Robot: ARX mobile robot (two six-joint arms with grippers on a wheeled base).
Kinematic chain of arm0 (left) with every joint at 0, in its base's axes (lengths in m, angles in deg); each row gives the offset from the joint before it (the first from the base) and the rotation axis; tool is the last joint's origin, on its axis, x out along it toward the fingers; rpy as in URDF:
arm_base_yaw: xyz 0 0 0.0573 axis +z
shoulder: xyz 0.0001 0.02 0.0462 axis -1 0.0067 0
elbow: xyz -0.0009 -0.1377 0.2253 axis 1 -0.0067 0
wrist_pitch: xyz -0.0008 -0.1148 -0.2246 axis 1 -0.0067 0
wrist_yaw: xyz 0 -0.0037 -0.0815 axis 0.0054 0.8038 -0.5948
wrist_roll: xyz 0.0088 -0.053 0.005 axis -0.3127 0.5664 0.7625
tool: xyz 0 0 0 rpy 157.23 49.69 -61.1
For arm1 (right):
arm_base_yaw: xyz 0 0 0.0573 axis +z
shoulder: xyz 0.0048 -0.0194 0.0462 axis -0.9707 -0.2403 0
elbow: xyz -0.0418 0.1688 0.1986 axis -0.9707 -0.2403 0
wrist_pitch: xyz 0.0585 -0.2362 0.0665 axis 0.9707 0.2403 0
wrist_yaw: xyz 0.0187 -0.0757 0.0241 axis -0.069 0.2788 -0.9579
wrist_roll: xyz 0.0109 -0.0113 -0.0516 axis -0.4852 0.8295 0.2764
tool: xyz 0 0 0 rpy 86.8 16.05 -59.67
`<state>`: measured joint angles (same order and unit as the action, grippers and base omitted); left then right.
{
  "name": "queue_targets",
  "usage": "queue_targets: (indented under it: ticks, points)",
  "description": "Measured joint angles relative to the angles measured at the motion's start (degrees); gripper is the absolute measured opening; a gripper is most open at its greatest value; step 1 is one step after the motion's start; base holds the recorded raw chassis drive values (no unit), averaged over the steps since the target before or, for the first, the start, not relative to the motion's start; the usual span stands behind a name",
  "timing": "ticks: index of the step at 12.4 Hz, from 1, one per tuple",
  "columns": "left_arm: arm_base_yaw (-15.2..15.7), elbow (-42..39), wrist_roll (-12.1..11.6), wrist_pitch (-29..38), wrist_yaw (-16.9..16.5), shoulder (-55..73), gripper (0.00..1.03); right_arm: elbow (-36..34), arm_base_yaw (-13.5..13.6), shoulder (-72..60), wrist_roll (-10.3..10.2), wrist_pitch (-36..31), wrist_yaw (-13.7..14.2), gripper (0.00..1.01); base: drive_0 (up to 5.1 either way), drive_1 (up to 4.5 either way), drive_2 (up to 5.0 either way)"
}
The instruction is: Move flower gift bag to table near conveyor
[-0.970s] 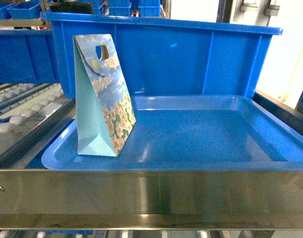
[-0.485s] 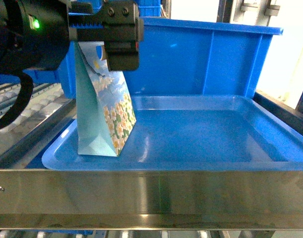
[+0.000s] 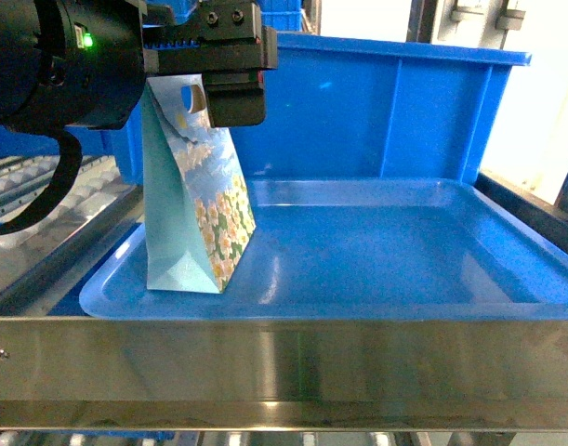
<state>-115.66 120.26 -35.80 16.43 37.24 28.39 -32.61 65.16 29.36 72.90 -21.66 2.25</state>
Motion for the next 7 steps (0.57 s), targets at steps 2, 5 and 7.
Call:
queue_targets:
  ticks: [2,5,7]
  points:
    - [-0.28,0.02,0.11,-2.54,-0.90,0.00,0.62,0.00,0.00,0.00,0.00,0.00,0.02,0.02,0.0,0.00,0.0]
    - [-0.74,0.02,0.07,-1.95,-0.63,0.00,0.24,0.00,0.00,0.00,0.00,0.00,0.02,0.02,0.0,0.00,0.0]
    - [-0.42,-0.07,-0.11,-0.96,-0.20,0.00,0.02,0.00,0.00,0.00,0.00,0.00,0.00,0.02,0.0,0.00,0.0]
